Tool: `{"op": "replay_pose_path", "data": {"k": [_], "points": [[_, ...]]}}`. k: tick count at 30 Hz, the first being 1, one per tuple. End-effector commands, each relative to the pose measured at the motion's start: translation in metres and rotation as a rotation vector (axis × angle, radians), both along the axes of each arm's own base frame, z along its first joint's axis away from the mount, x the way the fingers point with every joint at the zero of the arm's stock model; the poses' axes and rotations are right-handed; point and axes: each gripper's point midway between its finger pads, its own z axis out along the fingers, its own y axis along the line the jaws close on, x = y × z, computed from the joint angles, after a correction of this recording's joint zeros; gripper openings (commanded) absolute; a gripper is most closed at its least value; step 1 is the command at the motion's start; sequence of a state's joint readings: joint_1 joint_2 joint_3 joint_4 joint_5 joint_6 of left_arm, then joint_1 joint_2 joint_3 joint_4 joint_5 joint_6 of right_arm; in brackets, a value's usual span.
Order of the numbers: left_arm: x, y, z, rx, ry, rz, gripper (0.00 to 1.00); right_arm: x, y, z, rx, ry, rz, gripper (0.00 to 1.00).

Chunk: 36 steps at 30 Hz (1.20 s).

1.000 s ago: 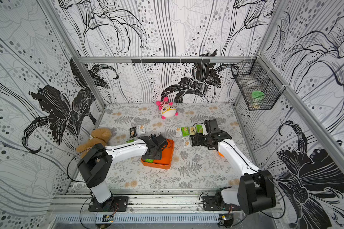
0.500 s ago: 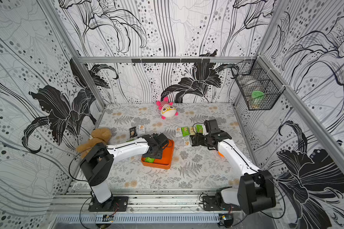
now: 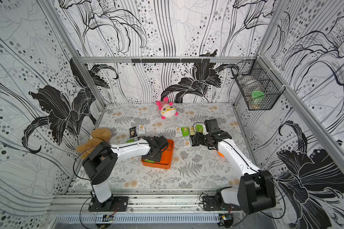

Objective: Take the cookies out of the storage box
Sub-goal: Pick up the cookie from the storage box.

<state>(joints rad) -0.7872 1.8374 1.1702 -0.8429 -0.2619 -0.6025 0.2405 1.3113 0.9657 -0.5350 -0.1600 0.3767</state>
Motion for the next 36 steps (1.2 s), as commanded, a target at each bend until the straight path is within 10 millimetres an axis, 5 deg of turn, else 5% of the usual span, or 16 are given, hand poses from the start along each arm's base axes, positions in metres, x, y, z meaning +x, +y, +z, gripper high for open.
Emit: {"op": "replay_pose_path", "data": {"k": [1,20,29,36], "points": [[0.004,0.002,-0.007,0.009,-0.003,-0.012,0.7,0.003,-0.004,0.005,-0.007,0.0,-0.026,0.71],[0.009,-0.024,0.007,-0.057,-0.027,0.028,0.62,0.005,-0.007,0.002,-0.031,0.0,-0.024,0.71],[0.011,-0.063,0.008,-0.135,-0.016,0.012,0.63,0.006,-0.008,-0.001,-0.048,0.001,-0.014,0.71],[0.007,-0.053,0.011,-0.074,-0.005,0.007,0.71,0.007,-0.01,-0.001,-0.068,-0.003,-0.008,0.71]]}}
